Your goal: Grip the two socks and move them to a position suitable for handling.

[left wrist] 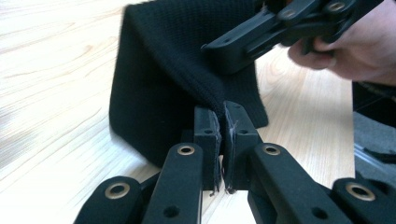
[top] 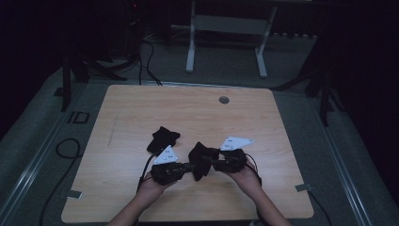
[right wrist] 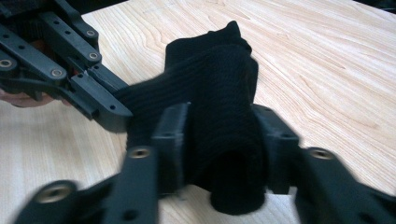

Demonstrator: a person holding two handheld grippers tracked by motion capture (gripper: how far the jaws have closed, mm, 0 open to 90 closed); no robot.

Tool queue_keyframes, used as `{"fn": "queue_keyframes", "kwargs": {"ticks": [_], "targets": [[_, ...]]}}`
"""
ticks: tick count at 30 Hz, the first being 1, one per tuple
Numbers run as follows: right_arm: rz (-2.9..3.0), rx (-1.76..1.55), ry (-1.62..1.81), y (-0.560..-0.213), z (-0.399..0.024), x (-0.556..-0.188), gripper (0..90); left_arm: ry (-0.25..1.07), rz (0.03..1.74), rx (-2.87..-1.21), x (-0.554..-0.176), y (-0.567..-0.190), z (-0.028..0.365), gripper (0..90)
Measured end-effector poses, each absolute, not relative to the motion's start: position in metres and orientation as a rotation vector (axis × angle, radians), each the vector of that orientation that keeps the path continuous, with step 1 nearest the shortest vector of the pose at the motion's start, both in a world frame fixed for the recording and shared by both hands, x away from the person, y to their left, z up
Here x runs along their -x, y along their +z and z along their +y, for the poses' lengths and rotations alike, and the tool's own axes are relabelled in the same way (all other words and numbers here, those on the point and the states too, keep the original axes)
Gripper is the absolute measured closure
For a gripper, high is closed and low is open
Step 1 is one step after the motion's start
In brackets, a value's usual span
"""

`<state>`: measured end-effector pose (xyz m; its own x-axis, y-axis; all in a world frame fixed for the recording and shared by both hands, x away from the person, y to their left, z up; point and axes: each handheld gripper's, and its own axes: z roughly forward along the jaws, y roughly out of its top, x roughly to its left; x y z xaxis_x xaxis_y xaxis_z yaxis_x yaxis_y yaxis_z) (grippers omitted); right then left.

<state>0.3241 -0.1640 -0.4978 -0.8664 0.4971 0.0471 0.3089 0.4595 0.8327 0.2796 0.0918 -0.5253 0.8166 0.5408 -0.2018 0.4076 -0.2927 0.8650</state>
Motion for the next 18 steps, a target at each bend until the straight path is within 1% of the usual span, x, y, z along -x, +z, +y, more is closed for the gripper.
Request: {"fn": "queue_keyframes", "kwargs": {"ticks": [1, 4, 9, 10, 11, 12, 13, 15, 16, 17, 18], "targets": [[2.507, -0.707, 1.368, -0.498, -0.165, -0.324, 50.6, 0.149, 0.712, -1.928, -0.279, -0.526, 0.095, 86.1], [2.491, -0.736, 1.366, -0.497, -0.167, -0.323, 45.7, 0.151, 0.728, -1.928, -0.279, -0.526, 0.105, 86.0], [2.481, -0.768, 1.361, -0.499, -0.171, -0.325, 45.5, 0.154, 0.751, -1.912, -0.277, -0.524, 0.117, 86.0], [2.479, -0.775, 1.328, -0.502, -0.173, -0.326, 50.5, 0.155, 0.757, -1.908, -0.277, -0.523, 0.122, 86.0], [2.479, -0.775, 1.328, -0.502, -0.173, -0.326, 50.5, 0.155, 0.757, -1.908, -0.277, -0.523, 0.122, 86.0], [2.489, -0.774, 1.324, -0.503, -0.174, -0.326, 59.2, 0.151, 0.758, -1.906, -0.277, -0.522, 0.124, 86.0], [2.496, -0.77, 1.315, -0.504, -0.176, -0.326, 64.8, 0.153, 0.761, -1.902, -0.276, -0.521, 0.125, 86.0], [2.52, -0.757, 1.318, -0.508, -0.177, -0.325, 70.7, 0.139, 0.769, -1.874, -0.277, -0.518, 0.128, 86.0], [2.529, -0.751, 1.311, -0.51, -0.176, -0.324, 69.1, 0.139, 0.769, -1.874, -0.277, -0.518, 0.128, 86.0], [2.55, -0.749, 1.303, -0.514, -0.173, -0.323, 63.0, 0.132, 0.768, -1.868, -0.277, -0.517, 0.128, 86.0], [2.55, -0.749, 1.303, -0.514, -0.173, -0.323, 63.0, 0.135, 0.765, -1.867, -0.277, -0.516, 0.128, 86.0]]}}
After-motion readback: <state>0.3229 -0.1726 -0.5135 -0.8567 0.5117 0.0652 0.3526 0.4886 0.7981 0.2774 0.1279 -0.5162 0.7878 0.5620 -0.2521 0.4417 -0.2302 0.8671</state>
